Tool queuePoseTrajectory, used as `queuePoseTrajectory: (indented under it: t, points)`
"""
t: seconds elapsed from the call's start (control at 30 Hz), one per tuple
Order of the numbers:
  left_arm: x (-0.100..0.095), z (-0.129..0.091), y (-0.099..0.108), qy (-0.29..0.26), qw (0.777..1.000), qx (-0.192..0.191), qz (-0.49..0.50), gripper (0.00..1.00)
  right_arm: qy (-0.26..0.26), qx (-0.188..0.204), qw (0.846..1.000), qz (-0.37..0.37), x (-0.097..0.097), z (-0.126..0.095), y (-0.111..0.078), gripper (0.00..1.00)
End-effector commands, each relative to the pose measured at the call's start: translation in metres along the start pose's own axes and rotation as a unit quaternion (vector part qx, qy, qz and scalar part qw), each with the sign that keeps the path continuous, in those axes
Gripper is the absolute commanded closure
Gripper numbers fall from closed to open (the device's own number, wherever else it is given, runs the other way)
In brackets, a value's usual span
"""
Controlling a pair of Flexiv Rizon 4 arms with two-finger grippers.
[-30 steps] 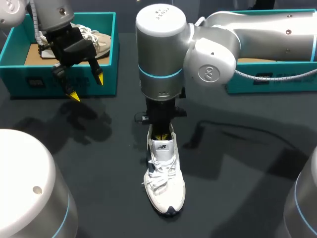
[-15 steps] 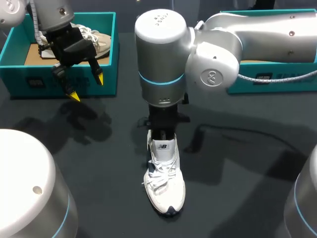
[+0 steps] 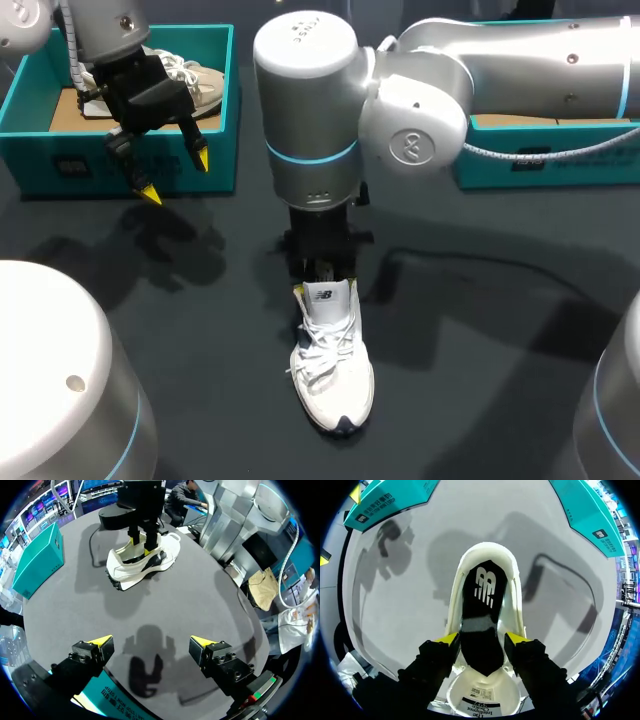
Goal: Take the shoe out of the shoebox, open the shoe tongue, remove and reinsert the insole, then place the shoe into the shoebox
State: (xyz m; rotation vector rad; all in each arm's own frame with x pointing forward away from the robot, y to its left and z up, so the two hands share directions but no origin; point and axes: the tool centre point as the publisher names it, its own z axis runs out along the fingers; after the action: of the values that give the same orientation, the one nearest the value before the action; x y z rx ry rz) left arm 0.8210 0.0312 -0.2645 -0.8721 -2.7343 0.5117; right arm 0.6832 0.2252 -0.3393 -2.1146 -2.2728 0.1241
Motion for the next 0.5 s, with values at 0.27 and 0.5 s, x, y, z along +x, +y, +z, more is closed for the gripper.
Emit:
queuePoseTrajectory:
  t: [0.27,0.5]
  points:
    - [0.000,0.000,0.000,0.000,1.000,-0.001,0.000,0.00,-0.009,0.006,1.000,0.020,0.007,0.004,-0.011,0.00]
    - [0.000,0.000,0.000,0.000,1.000,-0.001,0.000,0.00,-0.012,0.004,0.999,0.032,0.005,0.003,-0.019,0.00]
